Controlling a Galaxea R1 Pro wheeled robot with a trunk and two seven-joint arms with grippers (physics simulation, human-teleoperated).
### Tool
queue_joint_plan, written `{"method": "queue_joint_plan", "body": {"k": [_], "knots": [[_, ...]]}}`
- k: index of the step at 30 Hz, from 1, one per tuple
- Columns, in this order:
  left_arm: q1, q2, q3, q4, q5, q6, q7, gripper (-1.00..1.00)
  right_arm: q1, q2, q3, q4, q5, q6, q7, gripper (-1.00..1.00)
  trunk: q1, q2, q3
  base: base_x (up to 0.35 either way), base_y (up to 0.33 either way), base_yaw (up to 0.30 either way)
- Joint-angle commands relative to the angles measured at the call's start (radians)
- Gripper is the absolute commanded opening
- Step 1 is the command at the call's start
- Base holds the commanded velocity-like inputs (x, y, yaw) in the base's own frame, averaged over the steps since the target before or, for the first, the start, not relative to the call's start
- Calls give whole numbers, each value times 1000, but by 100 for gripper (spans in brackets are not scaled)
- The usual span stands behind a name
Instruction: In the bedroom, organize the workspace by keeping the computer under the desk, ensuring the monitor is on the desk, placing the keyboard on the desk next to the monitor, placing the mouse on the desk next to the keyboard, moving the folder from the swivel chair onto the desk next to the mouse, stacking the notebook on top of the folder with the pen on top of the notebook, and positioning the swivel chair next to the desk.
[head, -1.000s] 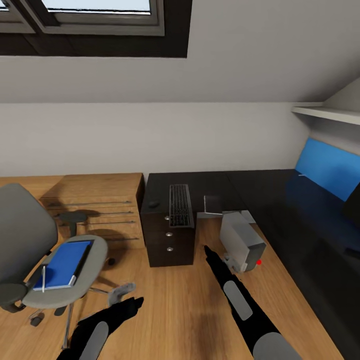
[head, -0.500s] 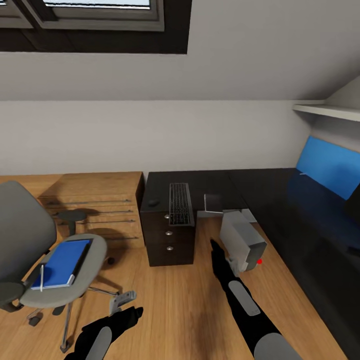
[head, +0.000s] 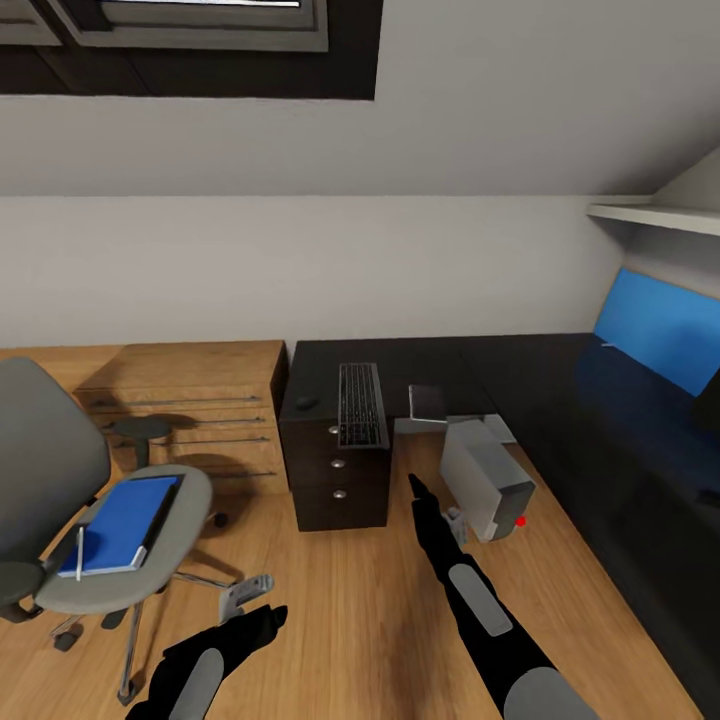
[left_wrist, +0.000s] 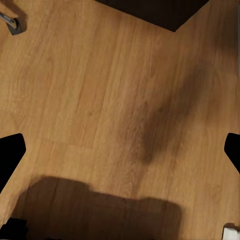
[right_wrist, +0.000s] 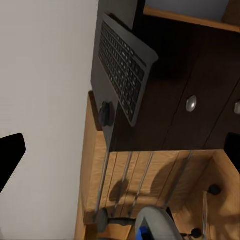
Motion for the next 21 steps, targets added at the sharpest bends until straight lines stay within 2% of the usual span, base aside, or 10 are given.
{"method": "queue_joint_plan", "body": {"k": [1,13,18,19,21], "knots": [[-1,0,-1,-3,11,2,10,100,-1,0,7,1,-10,-5,4,100,4,-8,-4,0,0,0],[0,1,-3,-50,12,2,8,100,-1,0,17,0,-9,-6,7,100,50,-92,-42,0,0,0],[21,4,-2,-109,19,6,7,100,0,-1,17,-2,-9,-6,7,100,69,-127,-58,0,0,0],[46,5,-2,-158,19,7,6,100,1,-1,17,-4,-8,-6,8,100,73,-134,-61,0,0,0],[56,5,-2,-176,20,8,6,100,1,-1,17,-5,-8,-6,8,100,81,-148,-67,0,0,0]]}}
